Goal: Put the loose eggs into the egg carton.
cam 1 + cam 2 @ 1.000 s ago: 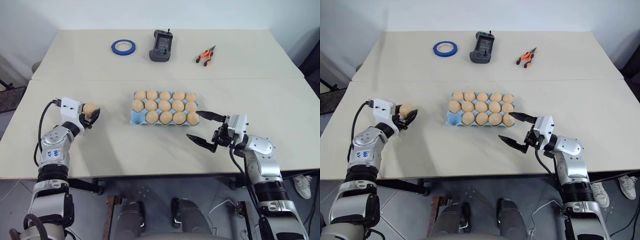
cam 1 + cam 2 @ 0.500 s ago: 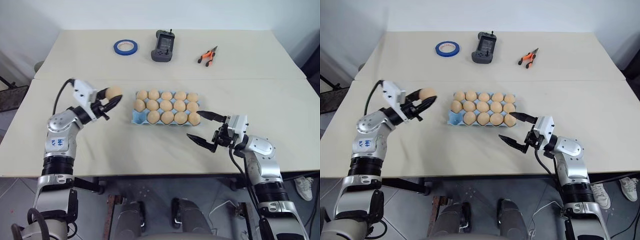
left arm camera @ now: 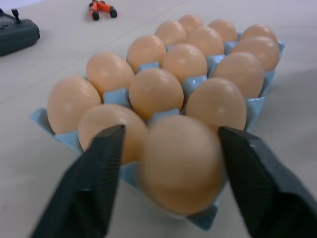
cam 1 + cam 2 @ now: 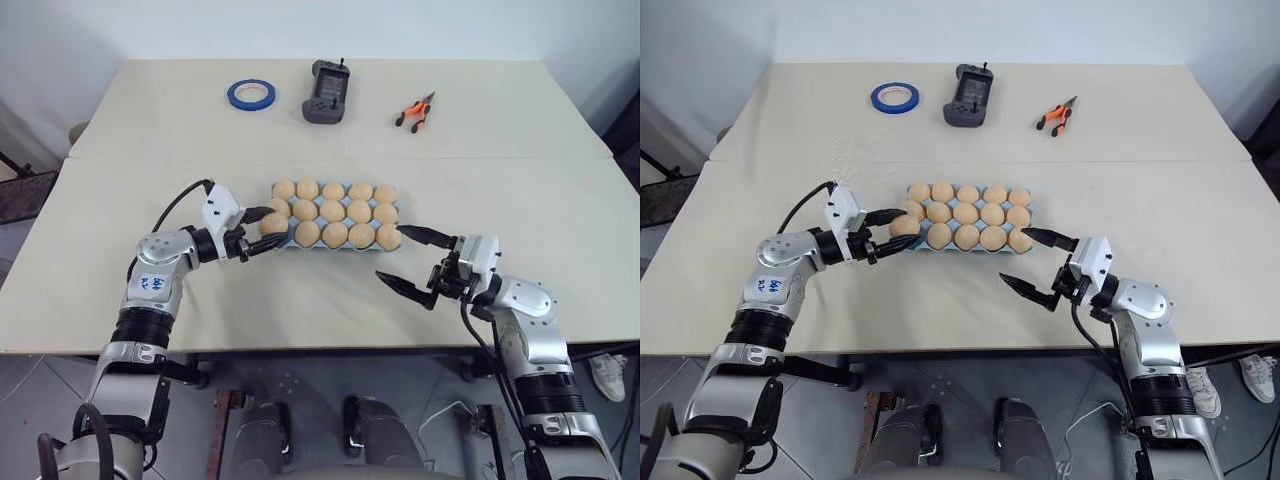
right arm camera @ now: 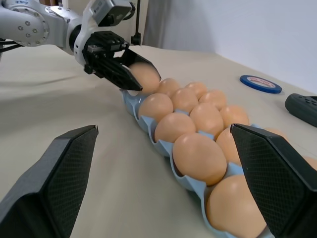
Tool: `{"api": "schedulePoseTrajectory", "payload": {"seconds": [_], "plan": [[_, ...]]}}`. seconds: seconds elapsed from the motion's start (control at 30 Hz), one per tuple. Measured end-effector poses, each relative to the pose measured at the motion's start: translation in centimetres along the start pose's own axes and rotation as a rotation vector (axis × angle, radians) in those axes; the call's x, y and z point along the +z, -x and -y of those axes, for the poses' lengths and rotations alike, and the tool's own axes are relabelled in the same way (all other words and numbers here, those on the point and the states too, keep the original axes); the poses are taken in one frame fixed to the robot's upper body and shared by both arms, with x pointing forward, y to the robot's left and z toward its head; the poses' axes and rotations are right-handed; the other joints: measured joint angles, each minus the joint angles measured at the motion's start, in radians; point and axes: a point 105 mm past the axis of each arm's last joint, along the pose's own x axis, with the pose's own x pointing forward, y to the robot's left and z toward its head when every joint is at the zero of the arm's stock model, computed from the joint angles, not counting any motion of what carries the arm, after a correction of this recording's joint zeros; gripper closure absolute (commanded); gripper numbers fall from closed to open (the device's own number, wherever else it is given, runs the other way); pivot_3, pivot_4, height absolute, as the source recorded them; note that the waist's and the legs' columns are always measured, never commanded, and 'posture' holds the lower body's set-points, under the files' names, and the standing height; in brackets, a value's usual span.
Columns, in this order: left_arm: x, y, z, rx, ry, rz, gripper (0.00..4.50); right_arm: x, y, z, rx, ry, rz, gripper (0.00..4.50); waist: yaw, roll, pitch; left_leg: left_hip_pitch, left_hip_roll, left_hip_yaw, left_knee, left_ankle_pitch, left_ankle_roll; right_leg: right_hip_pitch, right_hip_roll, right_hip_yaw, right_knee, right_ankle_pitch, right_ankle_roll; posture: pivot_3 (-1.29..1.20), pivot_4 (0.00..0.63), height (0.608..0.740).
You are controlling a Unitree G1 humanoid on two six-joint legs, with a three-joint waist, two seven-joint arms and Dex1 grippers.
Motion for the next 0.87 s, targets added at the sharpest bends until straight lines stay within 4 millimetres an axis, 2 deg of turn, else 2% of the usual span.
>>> {"api": "schedulePoseTrajectory", "payload": {"seconds": [0.03, 0.13, 0.2, 0.27, 0.4, 0.47, 0.57, 0.7, 0.87], "plan": [[0.2, 0.0, 0.0, -0.002, -0.013, 0.007, 0.01, 0.0, 0.0, 0.0, -0.003, 0.0, -0.001, 0.0, -0.001, 0.0, 0.0, 0.0, 0.0, 0.0, 0.0, 0.0, 0.0, 0.0, 0.0, 0.0, 0.0, 0.0, 0.0, 0.0, 0.15, 0.74], [0.5, 0.5, -0.3, 0.004, -0.043, 0.017, 0.01, 0.0, 0.0, 0.1, -0.007, 0.0, -0.001, 0.0, -0.003, 0.0, 0.0, 0.0, 0.001, 0.0, 0.0, 0.0, -0.001, 0.0, 0.001, 0.0, 0.0, 0.0, 0.0, 0.0, 0.15, 0.74], [0.7, 1.7, -0.9, 0.032, -0.059, 0.023, 0.01, 0.0, 0.0, 0.1, -0.007, 0.001, -0.002, 0.0, -0.006, 0.0, 0.0, 0.001, 0.001, 0.0, -0.001, 0.0, -0.001, 0.0, 0.001, 0.0, 0.0, 0.0, 0.0, 0.0, 0.15, 0.74], [0.7, 3.3, -1.5, 0.07, -0.068, 0.026, 0.01, 0.0, 0.1, 0.1, -0.009, 0.003, -0.005, 0.0, -0.007, 0.0, 0.0, 0.001, 0.001, 0.0, -0.001, 0.0, -0.001, 0.0, 0.001, 0.001, 0.0, 0.0, 0.0, 0.0, 0.15, 0.74], [0.1, 8.0, -1.9, 0.156, -0.093, -0.009, 0.01, -0.1, 0.7, 0.4, -0.019, 0.01, -0.023, 0.0, -0.006, 0.0, 0.0, 0.0, 0.001, -0.001, -0.002, -0.001, -0.002, 0.0, 0.0, 0.006, -0.001, 0.0, 0.0, 0.0, 0.15, 0.74], [-0.8, 10.6, -1.6, 0.197, -0.078, -0.045, 0.01, -0.1, 1.3, 0.8, -0.034, 0.014, -0.039, 0.0, -0.004, 0.0, 0.0, 0.0, 0.001, -0.001, -0.003, -0.003, -0.005, 0.0, -0.001, 0.009, -0.002, 0.0, 0.0, 0.0, 0.15, 0.74], [-2.1, 12.4, -0.2, 0.212, -0.055, -0.093, 0.01, -0.3, 1.4, 1.4, -0.05, 0.012, -0.048, 0.0, -0.004, 0.0, 0.0, 0.001, 0.0, -0.002, -0.003, -0.003, -0.005, 0.0, -0.002, 0.009, -0.003, 0.0, -0.001, 0.0, 0.15, 0.74], [-3.5, 13.1, 1.9, 0.185, -0.015, -0.144, 0.01, -0.6, 1.3, 3.0, -0.081, 0.014, -0.057, 0.0, -0.002, 0.0, 0.0, 0.0, 0.001, -0.002, -0.004, -0.003, -0.005, 0.0, -0.003, 0.009, -0.005, 0.0, -0.002, 0.0, 0.15, 0.74], [-1.8, 13.0, 1.6, 0.244, -0.039, -0.105, 0.01, -0.9, 1.3, 3.8, -0.102, 0.026, -0.066, 0.0, -0.004, 0.001, 0.0, 0.0, 0.001, -0.002, -0.007, -0.003, -0.005, 0.0, -0.003, 0.009, -0.007, 0.0, -0.003, 0.0, 0.15, 0.74]]}}
